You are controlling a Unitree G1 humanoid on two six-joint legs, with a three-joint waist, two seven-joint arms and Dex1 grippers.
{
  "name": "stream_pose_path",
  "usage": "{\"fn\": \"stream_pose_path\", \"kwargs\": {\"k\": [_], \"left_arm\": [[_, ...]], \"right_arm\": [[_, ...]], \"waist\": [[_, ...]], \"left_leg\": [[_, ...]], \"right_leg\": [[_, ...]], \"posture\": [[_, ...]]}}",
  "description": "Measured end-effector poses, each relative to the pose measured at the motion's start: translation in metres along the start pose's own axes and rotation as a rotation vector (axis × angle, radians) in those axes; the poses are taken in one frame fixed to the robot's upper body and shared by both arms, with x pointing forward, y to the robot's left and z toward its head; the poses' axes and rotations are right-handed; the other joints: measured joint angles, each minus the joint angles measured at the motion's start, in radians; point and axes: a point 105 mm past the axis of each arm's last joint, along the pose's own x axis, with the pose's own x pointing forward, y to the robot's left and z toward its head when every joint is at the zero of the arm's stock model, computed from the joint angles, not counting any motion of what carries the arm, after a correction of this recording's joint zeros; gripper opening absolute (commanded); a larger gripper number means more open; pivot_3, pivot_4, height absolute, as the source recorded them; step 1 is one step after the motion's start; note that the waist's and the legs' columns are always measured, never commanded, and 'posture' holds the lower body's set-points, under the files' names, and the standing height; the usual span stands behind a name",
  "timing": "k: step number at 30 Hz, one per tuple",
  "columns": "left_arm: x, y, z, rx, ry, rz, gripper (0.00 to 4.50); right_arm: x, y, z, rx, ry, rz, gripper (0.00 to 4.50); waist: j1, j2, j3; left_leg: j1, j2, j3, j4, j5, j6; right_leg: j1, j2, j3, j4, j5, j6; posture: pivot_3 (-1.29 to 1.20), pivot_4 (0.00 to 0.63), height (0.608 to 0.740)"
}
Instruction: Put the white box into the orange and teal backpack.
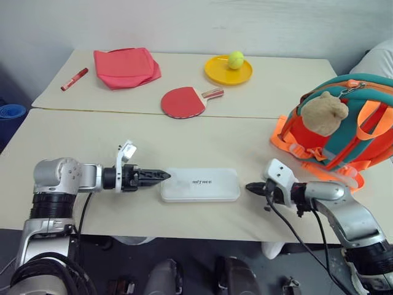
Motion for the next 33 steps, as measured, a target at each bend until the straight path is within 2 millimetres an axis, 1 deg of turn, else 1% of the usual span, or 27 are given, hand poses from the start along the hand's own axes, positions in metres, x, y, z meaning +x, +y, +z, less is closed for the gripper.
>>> {"fn": "stream_pose_path", "kwargs": {"k": [2, 4, 11, 14, 19, 24, 26, 29, 31, 33], "left_arm": [[0.007, -0.003, 0.001, -0.009, 0.003, -0.012, 4.49], [0.013, -0.006, 0.001, -0.012, 0.012, -0.016, 4.49], [0.021, -0.011, -0.006, -0.067, 0.039, -0.072, 4.49], [0.022, -0.011, -0.007, -0.099, 0.046, -0.089, 4.49], [0.014, -0.011, -0.009, -0.089, 0.071, -0.065, 4.49], [-0.001, -0.006, -0.009, -0.099, 0.075, -0.018, 4.49], [-0.008, -0.004, -0.008, -0.096, 0.073, 0.008, 4.49], [-0.017, -0.002, -0.009, -0.088, 0.086, 0.041, 4.49], [-0.02, -0.002, -0.009, -0.079, 0.096, 0.056, 4.49], [-0.021, -0.002, -0.01, -0.078, 0.099, 0.061, 4.49]], "right_arm": [[0.007, 0.001, 0.005, -0.004, -0.014, 0.001, 0.0], [0.009, 0.0, 0.006, -0.009, -0.014, -0.007, 0.0], [0.014, 0.002, 0.009, -0.008, -0.031, -0.014, 0.0], [0.014, 0.003, 0.01, -0.009, -0.032, -0.013, 0.0], [0.013, 0.008, 0.008, -0.014, -0.033, -0.004, 0.0], [-0.003, 0.006, -0.004, -0.004, 0.0, -0.028, 0.0], [-0.013, 0.003, -0.011, -0.008, 0.028, -0.046, 0.0], [-0.027, -0.002, -0.02, -0.007, 0.062, -0.07, 0.0], [-0.033, -0.002, -0.022, -0.005, 0.076, -0.074, 0.0], [-0.033, 0.001, -0.021, 0.001, 0.078, -0.068, 0.0]], "waist": [[0.005, 0.001, -0.001], [0.011, 0.002, -0.001], [0.012, 0.002, -0.001], [0.01, 0.002, -0.001], [-0.003, 0.002, -0.001], [-0.008, 0.002, -0.001], [-0.007, 0.002, -0.001], [-0.006, 0.001, -0.001], [-0.005, 0.001, -0.001], [-0.005, 0.001, -0.001]], "left_leg": [[0.0, 0.0, 0.0, 0.0, 0.0, 0.0], [0.0, -0.001, 0.0, 0.0, 0.0, 0.0], [0.0, 0.0, 0.0, 0.0, -0.001, -0.001], [0.0, 0.0, 0.0, 0.0, -0.001, -0.001], [0.0, 0.001, -0.001, -0.001, -0.001, -0.002], [0.0, 0.001, -0.001, -0.002, -0.002, -0.002], [0.0, 0.001, -0.001, -0.002, -0.004, -0.006], [0.0, 0.001, -0.001, -0.002, -0.004, -0.007], [0.0, 0.001, -0.001, -0.002, -0.005, -0.008], [0.0, 0.001, -0.001, -0.002, -0.005, -0.008]], "right_leg": [[0.0, -0.001, 0.0, 0.0, 0.0, 0.0], [0.001, -0.001, 0.0, 0.0, 0.0, 0.0], [0.001, 0.0, 0.0, -0.001, 0.0, 0.0], [0.0, 0.0, 0.0, -0.001, 0.0, 0.0], [0.0, 0.0, 0.0, -0.003, 0.0, 0.0], [0.0, 0.001, 0.0, -0.004, 0.0, 0.0], [0.0, 0.001, 0.0, -0.006, 0.0, 0.0], [0.0, 0.001, 0.0, -0.007, 0.0, -0.001], [0.0, 0.001, 0.0, -0.007, 0.0, -0.001], [0.0, 0.0, 0.0, -0.007, 0.0, -0.001]], "posture": [[0.0, 0.15, 0.74], [0.0, 0.15, 0.74], [0.0, 0.15, 0.74], [0.0, 0.15, 0.74], [0.0, 0.15, 0.74], [0.0, 0.15, 0.74], [0.0, 0.15, 0.74], [0.0, 0.15, 0.74], [0.0, 0.15, 0.74], [0.0, 0.15, 0.74]]}}
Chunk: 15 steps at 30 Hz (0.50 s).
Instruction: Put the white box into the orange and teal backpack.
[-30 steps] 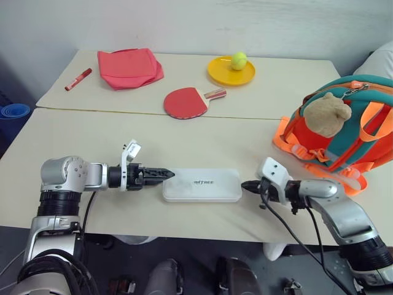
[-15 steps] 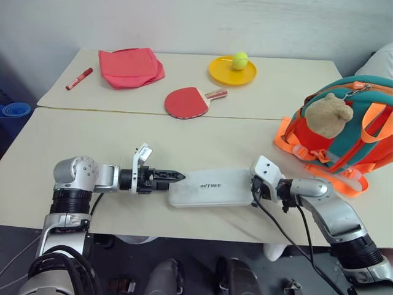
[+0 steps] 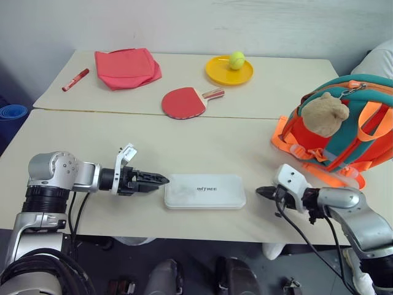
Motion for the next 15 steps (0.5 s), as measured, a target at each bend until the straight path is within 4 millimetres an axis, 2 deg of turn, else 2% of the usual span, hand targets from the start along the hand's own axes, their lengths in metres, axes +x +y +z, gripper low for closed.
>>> {"fn": "stream_pose_path", "kwargs": {"k": [6, 10, 15], "left_arm": [[0.006, -0.002, -0.001, 0.01, 0.011, -0.005, 4.49], [0.022, -0.009, -0.003, 0.052, 0.021, -0.024, 4.49], [0.034, -0.013, -0.005, 0.029, -0.002, -0.072, 4.49]], "right_arm": [[0.007, 0.014, 0.009, 0.008, 0.001, 0.055, 0.0], [0.02, 0.025, 0.02, -0.002, -0.024, 0.093, 0.0], [0.023, 0.026, 0.022, -0.011, -0.023, 0.093, 0.0]], "waist": [[0.002, 0.0, 0.0], [0.018, 0.001, -0.001], [0.026, 0.001, -0.001]], "left_leg": [[0.0, 0.0, 0.0, 0.0, 0.0, 0.0], [0.0, -0.002, 0.0, 0.0, 0.0, 0.001], [0.0, -0.002, -0.001, 0.0, -0.001, 0.001]], "right_leg": [[0.0, -0.001, 0.0, 0.0, 0.0, 0.0], [0.0, -0.004, 0.0, 0.0, 0.0, 0.0], [0.001, -0.005, -0.001, 0.0, 0.0, 0.0]], "posture": [[0.0, 0.15, 0.74], [0.0, 0.15, 0.74], [0.0, 0.15, 0.74]]}}
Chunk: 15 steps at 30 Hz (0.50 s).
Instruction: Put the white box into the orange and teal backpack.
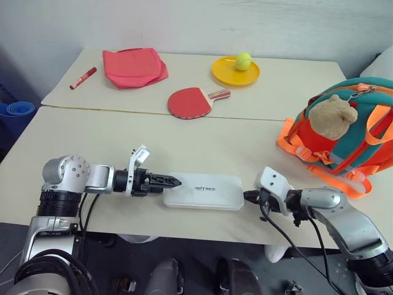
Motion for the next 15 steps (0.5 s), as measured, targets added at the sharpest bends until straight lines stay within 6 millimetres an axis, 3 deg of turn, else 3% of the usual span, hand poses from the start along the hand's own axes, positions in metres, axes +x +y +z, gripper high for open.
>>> {"fn": "stream_pose_path", "kwargs": {"k": [2, 5, 11, 15], "left_arm": [[0.005, -0.001, -0.001, -0.011, -0.008, -0.016, 4.49], [0.009, -0.002, -0.003, -0.032, -0.014, -0.036, 3.93], [0.014, -0.001, -0.013, -0.091, 0.021, -0.064, 2.1], [0.01, -0.015, -0.013, -0.081, 0.022, -0.143, 1.33]], "right_arm": [[0.0, 0.0, 0.0, -0.004, 0.001, -0.003, 0.0], [0.001, 0.0, 0.001, -0.005, -0.002, -0.004, 0.0], [0.0, 0.0, 0.0, -0.009, -0.01, -0.007, 0.0], [-0.002, 0.0, -0.004, -0.009, -0.016, -0.017, 0.0]], "waist": [[0.001, 0.0, 0.0], [0.0, 0.0, 0.0], [-0.003, -0.001, 0.0], [0.0, -0.002, 0.0]], "left_leg": [[0.0, 0.0, 0.0, 0.0, 0.0, 0.0], [0.0, -0.001, 0.0, 0.0, 0.0, 0.0], [-0.001, 0.0, 0.0, 0.0, 0.0, 0.0], [-0.001, 0.0, -0.001, 0.0, 0.0, 0.0]], "right_leg": [[0.0, -0.001, -0.001, 0.0, 0.0, 0.0], [0.0, -0.001, -0.001, 0.0, 0.0, 0.0], [-0.001, 0.001, -0.002, 0.0, 0.0, 0.0], [0.0, 0.0, -0.002, -0.001, 0.0, 0.0]], "posture": [[0.0, 0.15, 0.74], [0.0, 0.15, 0.74], [0.0, 0.15, 0.74], [0.0, 0.15, 0.74]]}}
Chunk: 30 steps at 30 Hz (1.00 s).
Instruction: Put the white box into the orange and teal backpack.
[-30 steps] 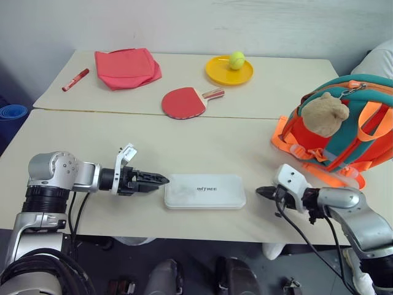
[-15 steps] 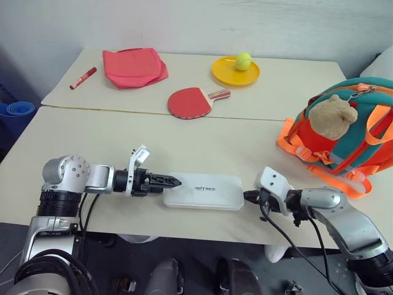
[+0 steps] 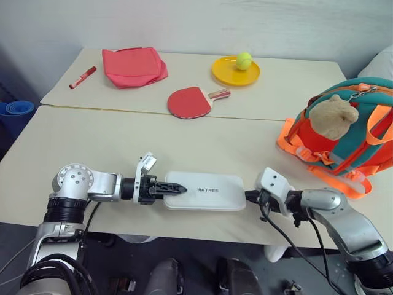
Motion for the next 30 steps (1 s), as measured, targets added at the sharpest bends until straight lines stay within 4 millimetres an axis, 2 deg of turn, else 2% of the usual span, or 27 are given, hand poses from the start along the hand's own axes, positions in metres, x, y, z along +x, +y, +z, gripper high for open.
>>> {"fn": "stream_pose_path", "kwargs": {"k": [3, 6, 11, 16, 18, 22, 24, 27, 30], "left_arm": [[0.002, -0.002, -0.002, -0.002, 0.001, -0.019, 1.32], [0.002, -0.003, -0.005, -0.003, -0.005, -0.039, 1.32], [-0.005, -0.012, -0.005, 0.134, -0.085, -0.05, 1.32], [-0.017, -0.024, -0.007, 0.52, -0.125, -0.034, 1.32], [-0.016, -0.033, -0.003, 0.639, -0.189, -0.127, 1.32], [-0.017, -0.049, 0.005, 0.846, -0.277, -0.238, 1.32], [-0.02, -0.052, 0.006, 0.918, -0.28, -0.247, 1.32], [-0.021, -0.055, 0.007, 1.003, -0.266, -0.255, 1.32], [-0.022, -0.057, 0.007, 1.046, -0.248, -0.272, 1.32]], "right_arm": [[-0.005, 0.003, -0.005, 0.027, -0.02, -0.002, 0.0], [-0.015, 0.007, -0.014, 0.11, -0.063, -0.007, 0.54], [-0.055, 0.013, -0.033, 0.235, -0.158, -0.135, 2.15], [-0.107, 0.004, -0.05, 0.304, -0.239, -0.401, 3.69], [-0.13, -0.005, -0.054, 0.319, -0.273, -0.51, 4.32], [-0.177, -0.026, -0.06, 0.314, -0.305, -0.688, 4.42], [-0.193, -0.037, -0.06, 0.291, -0.308, -0.729, 4.42], [-0.204, -0.059, -0.055, 0.256, -0.323, -0.742, 4.42], [-0.204, -0.084, -0.04, 0.214, -0.387, -0.729, 4.42]], "waist": [[0.002, 0.0, 0.0], [0.002, -0.001, 0.0], [-0.001, 0.0, 0.001], [-0.004, 0.004, 0.002], [-0.002, 0.007, 0.002], [0.0, 0.007, 0.002], [-0.003, 0.008, 0.002], [-0.011, 0.008, 0.003], [-0.017, 0.009, 0.004]], "left_leg": [[-0.001, 0.0, -0.001, -0.001, 0.0, 0.0], [-0.002, 0.0, -0.001, -0.001, 0.0, 0.001], [-0.003, 0.002, -0.001, -0.002, 0.001, 0.002], [-0.001, 0.003, 0.002, -0.004, -0.001, -0.003], [-0.001, 0.003, 0.003, -0.005, -0.001, -0.003], [-0.002, 0.003, 0.003, -0.007, -0.002, -0.001], [-0.002, 0.003, 0.003, -0.008, -0.002, 0.0], [-0.002, 0.003, 0.004, -0.008, 0.0, 0.005], [-0.002, 0.003, 0.004, -0.007, 0.001, 0.007]], "right_leg": [[0.0, 0.0, -0.001, -0.001, 0.0, 0.0], [-0.001, 0.002, -0.001, -0.001, 0.0, 0.0], [-0.001, 0.006, 0.0, -0.002, 0.0, 0.0], [-0.002, 0.007, 0.003, -0.005, 0.0, -0.001], [-0.003, 0.006, 0.004, -0.006, 0.0, -0.001], [-0.004, 0.005, 0.004, -0.008, 0.001, -0.002], [-0.005, 0.005, 0.004, -0.009, 0.0, -0.002], [-0.005, 0.006, 0.004, -0.009, 0.001, -0.001], [-0.005, 0.006, 0.003, -0.007, 0.001, -0.001]], "posture": [[0.0, 0.15, 0.74], [0.0, 0.15, 0.74], [0.0, 0.15, 0.74], [0.0, 0.15, 0.74], [0.0, 0.15, 0.74], [0.0, 0.15, 0.74], [0.0, 0.15, 0.74], [0.0, 0.15, 0.74], [0.0, 0.15, 0.74]]}}
